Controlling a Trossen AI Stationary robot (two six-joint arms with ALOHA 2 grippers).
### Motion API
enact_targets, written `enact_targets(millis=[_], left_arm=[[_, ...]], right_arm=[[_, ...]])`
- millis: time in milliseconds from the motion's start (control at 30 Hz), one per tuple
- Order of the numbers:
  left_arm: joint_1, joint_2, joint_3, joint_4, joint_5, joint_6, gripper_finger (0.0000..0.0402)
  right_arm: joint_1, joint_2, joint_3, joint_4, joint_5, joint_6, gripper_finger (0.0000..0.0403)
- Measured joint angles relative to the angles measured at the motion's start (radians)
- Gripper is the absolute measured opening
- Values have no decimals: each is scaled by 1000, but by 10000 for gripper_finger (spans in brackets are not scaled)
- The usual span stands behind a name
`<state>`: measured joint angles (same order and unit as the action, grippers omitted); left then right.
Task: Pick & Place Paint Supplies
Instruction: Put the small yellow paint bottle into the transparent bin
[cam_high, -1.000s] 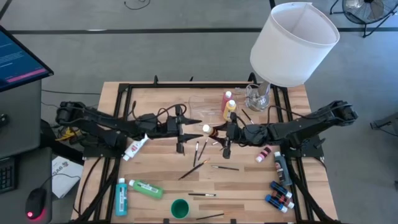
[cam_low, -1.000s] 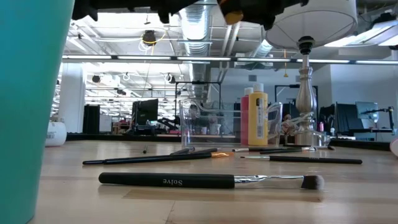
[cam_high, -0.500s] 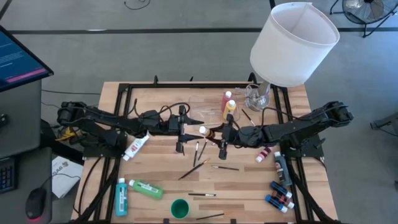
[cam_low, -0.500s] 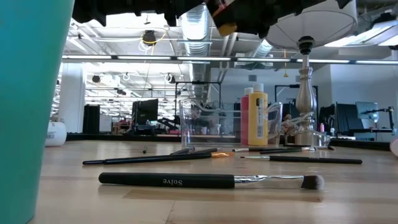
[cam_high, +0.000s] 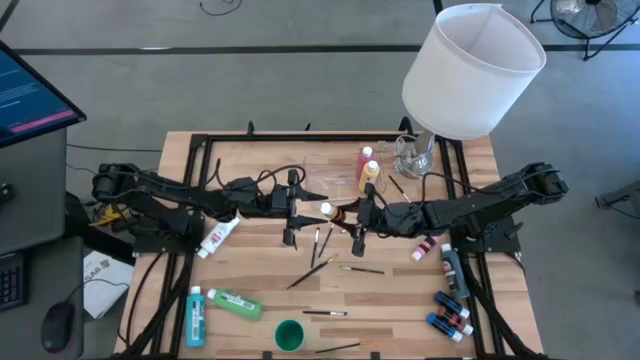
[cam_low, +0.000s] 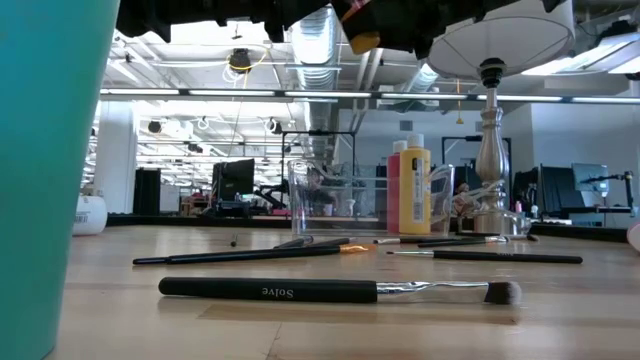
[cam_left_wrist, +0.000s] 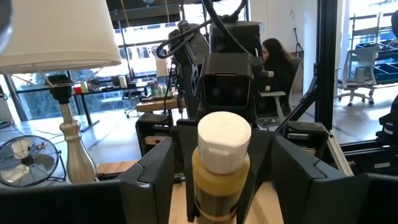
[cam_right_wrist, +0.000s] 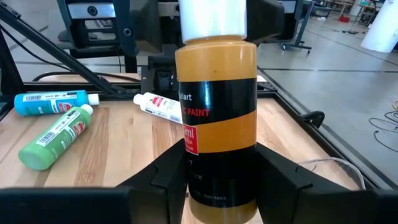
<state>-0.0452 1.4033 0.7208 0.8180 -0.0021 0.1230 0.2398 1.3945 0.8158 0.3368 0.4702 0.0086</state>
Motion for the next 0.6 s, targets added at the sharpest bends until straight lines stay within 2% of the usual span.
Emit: enact_targets(millis=[600], left_arm=[[0, 0, 0, 0, -24, 0, 163]], right_arm=[[-20, 0, 0, 1, 0, 0, 144]])
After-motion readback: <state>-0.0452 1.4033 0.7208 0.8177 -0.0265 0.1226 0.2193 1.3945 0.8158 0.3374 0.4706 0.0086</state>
